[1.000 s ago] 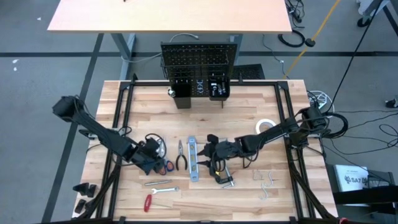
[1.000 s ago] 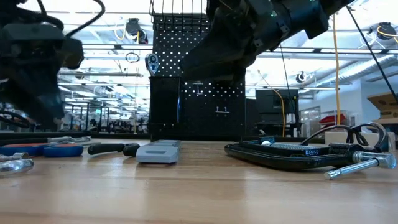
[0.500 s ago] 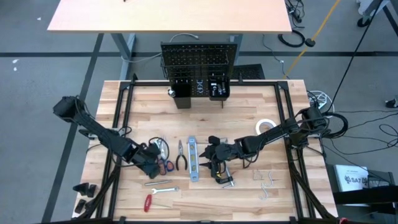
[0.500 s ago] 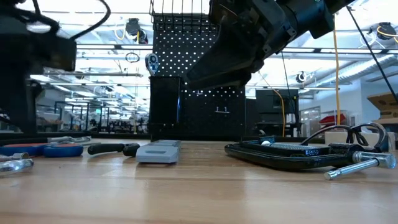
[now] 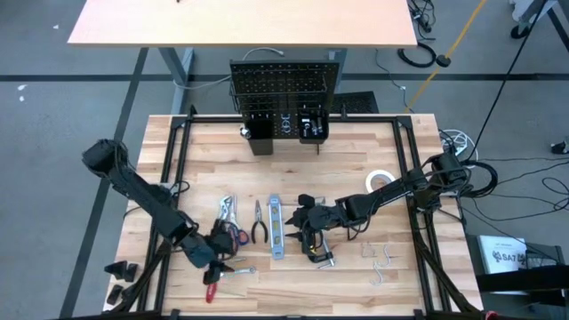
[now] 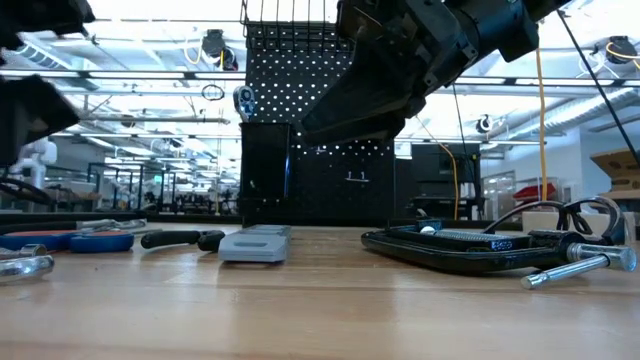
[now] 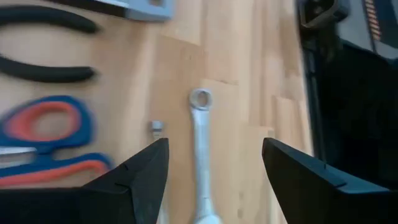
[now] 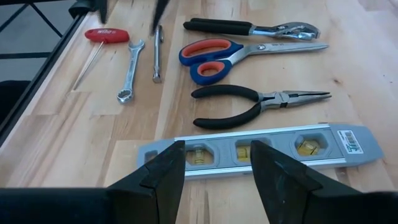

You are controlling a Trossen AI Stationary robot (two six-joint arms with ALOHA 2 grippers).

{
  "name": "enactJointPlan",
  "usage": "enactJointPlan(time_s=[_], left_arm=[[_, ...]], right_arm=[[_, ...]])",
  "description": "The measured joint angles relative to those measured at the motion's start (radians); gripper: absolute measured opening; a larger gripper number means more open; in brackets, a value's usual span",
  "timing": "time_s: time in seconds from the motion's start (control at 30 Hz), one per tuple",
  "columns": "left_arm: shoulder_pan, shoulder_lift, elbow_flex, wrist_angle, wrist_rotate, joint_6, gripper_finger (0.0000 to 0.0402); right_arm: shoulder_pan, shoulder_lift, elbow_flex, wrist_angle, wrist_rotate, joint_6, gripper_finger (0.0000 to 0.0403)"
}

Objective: Hang tools onto peg board
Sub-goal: Put the wrench into the left black bin on the peg board

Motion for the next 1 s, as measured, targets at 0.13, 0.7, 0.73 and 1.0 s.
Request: enactJointPlan(time_s=[0.13, 0.7, 0.73, 1.0], left_arm=[[-0.017, 0.097, 0.036, 0.04, -0.001, -0.001, 0.0251], [-0.029, 0.383, 0.249, -0.156, -0.058, 0.076, 0.0162], [-0.03, 0.389, 0.249, -0.157, -0.069, 0.076, 0.016], [-0.047, 0.465, 0.261, -0.196, -0.133, 0.106, 0.0122]], right_arm=[[0.0, 0.0, 0.0, 0.001, 0.0, 0.0, 0.0173], [0.001, 0.0, 0.0, 0.017, -0.001, 0.001, 0.0173], [0.002, 0.0, 0.0, 0.017, -0.001, 0.001, 0.0173], [0.006, 0.0, 0.0, 0.016, -0.001, -0.014, 0.0173]])
